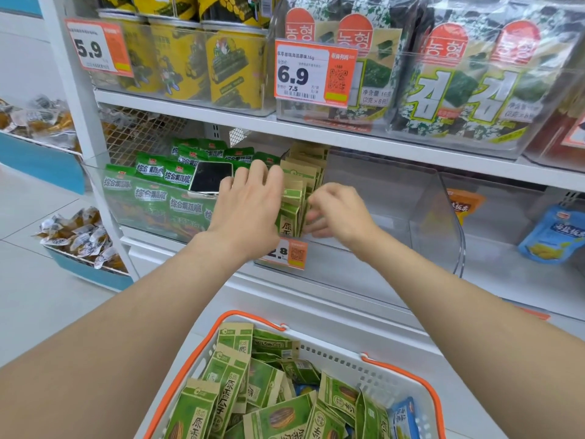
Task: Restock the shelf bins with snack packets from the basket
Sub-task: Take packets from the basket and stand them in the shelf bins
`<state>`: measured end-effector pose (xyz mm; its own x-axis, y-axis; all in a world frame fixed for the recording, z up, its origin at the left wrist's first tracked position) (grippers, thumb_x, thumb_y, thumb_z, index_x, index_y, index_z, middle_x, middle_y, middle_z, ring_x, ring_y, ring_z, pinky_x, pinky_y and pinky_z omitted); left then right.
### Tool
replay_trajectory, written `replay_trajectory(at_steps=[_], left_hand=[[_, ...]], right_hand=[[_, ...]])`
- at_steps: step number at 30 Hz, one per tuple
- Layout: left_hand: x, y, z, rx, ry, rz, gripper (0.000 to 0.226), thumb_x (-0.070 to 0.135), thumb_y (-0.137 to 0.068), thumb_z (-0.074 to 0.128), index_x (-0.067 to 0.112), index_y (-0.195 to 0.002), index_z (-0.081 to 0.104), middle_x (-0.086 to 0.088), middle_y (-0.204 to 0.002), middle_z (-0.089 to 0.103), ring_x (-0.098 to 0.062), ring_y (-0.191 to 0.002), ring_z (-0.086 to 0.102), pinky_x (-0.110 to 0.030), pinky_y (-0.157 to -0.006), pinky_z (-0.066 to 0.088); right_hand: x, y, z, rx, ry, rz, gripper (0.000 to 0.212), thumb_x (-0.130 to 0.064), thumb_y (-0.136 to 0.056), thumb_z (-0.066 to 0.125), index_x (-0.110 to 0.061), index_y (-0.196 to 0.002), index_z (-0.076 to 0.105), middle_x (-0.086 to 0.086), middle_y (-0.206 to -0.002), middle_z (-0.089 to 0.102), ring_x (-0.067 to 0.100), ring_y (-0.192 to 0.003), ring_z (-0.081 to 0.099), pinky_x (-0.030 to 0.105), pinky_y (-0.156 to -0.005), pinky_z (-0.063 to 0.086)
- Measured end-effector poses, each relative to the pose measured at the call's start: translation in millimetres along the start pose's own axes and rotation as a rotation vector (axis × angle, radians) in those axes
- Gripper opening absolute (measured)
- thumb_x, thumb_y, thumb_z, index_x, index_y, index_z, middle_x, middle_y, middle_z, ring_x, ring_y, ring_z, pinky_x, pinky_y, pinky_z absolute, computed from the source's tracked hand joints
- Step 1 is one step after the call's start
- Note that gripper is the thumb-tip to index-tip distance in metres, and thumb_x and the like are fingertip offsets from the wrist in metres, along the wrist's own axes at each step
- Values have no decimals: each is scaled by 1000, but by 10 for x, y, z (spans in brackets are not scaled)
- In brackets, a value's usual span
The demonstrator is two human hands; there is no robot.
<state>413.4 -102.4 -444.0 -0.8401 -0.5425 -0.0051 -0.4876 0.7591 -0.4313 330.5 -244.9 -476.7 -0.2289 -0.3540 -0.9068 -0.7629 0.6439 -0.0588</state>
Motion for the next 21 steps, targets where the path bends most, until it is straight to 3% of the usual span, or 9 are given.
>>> replay_trajectory(at_steps=[3,6,9,11,15,19,21], left_hand=[[57,36,-9,37,141,-2,71,47,-68,59,16,-131,44,-6,-129,46,-32,-115,47,-50,-104,39],[95,-1,126,-36,116,11,94,73,-72,51,21,-149,39,-6,-159,38,-33,-146,36,-58,-122,24],[79,-64,233,-48,77,-5,94,75,-79,52,25,-157,32,-5,-166,33,-32,-152,30,-58,-124,23],[77,-96,266,-33,78,-27,89,66,-81,61,23,-154,36,-5,-160,41,-32,-147,35,-55,-120,30],[124,-155,291,-52,85,-62,78,60,-77,70,22,-141,47,-3,-147,52,-37,-141,40,-54,-110,38],[131,-138,279,-65,86,-85,89,70,-73,76,22,-141,45,-5,-148,49,-41,-135,43,-55,-111,37],[110,-103,250,-56,123,-104,98,74,-69,79,22,-143,41,-7,-147,44,-41,-132,45,-57,-109,39]], right_hand=[[238,-199,-97,109,-155,207,36,-37,-79,48,-15,-94,71,12,-98,76,32,-96,69,53,-100,55],[176,-142,81,27,-362,310,22,-32,-102,43,-22,-90,58,2,-101,64,24,-107,56,47,-115,42],[92,-203,322,-140,-599,328,42,-34,-110,33,-19,-99,71,4,-98,78,23,-93,73,46,-100,53],[74,-299,440,-200,-652,326,47,-41,-108,37,-15,-116,74,11,-113,77,28,-104,74,45,-96,56],[172,-414,492,-217,-581,345,59,-55,-107,30,-18,-135,67,14,-128,72,30,-120,69,46,-102,54],[324,-425,461,-255,-383,356,71,-76,-97,21,-33,-123,72,4,-118,77,27,-119,69,53,-111,46],[360,-378,351,-237,-156,360,67,-71,-98,24,-26,-120,68,6,-113,76,29,-114,68,51,-105,50]])
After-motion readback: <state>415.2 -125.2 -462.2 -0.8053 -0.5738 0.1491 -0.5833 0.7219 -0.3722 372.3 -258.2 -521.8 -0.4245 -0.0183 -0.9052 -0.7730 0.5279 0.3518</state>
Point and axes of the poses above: each hand's wrist, its own y-axis away from the middle knuckle, its own z-axis out of the palm, x = y × z, the point moved 6 cm from there along -y, towards the middle knuckle
